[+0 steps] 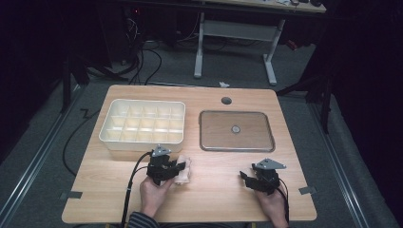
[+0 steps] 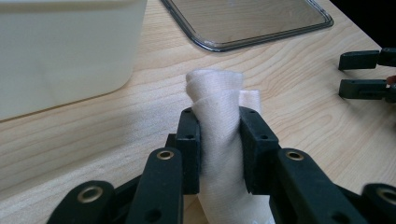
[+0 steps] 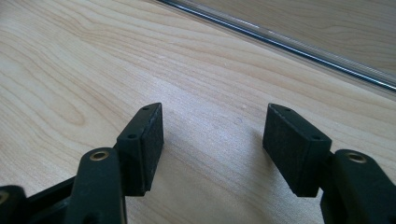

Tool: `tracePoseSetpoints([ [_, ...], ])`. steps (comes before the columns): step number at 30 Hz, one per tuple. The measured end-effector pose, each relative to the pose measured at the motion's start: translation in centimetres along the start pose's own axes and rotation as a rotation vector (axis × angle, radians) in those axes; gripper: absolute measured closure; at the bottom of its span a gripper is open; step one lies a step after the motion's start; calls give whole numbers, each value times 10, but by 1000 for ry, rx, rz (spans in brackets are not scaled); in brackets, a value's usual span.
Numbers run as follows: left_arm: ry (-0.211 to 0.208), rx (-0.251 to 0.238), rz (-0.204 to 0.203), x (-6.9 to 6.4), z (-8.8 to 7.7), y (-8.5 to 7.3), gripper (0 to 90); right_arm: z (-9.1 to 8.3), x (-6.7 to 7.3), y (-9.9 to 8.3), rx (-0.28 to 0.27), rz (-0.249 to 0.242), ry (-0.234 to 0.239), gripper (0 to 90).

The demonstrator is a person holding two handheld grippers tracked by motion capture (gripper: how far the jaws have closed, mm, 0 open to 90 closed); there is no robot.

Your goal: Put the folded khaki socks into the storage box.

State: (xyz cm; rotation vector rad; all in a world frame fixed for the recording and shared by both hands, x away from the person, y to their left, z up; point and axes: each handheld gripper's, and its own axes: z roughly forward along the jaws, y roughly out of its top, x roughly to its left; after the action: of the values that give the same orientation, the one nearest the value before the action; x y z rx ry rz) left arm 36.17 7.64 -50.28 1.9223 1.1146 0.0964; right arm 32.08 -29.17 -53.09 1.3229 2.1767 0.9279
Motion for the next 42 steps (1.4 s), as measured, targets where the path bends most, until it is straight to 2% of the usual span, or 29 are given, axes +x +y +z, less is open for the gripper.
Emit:
tracePoseSetpoints([
  [20, -25, -16, -8, 12, -20, 4, 722, 0, 0, 0, -2, 7, 1, 381],
  [26, -36, -36, -24, 18, -26, 6, 721, 0, -1, 0, -2, 8, 2, 381],
  [32, -19, -42, -31, 23, -33, 7, 721, 0, 0, 0, -2, 7, 2, 380],
  [36, -21, -48, -31, 25, -36, 9, 720, 0, -1, 0, -2, 7, 2, 380],
  [39, -31, -42, -39, 27, -37, 10, 721, 0, 0, 0, -1, 9, 2, 380],
  [42, -63, -43, -60, 29, -39, 11, 720, 0, 0, 0, -1, 10, 2, 380],
])
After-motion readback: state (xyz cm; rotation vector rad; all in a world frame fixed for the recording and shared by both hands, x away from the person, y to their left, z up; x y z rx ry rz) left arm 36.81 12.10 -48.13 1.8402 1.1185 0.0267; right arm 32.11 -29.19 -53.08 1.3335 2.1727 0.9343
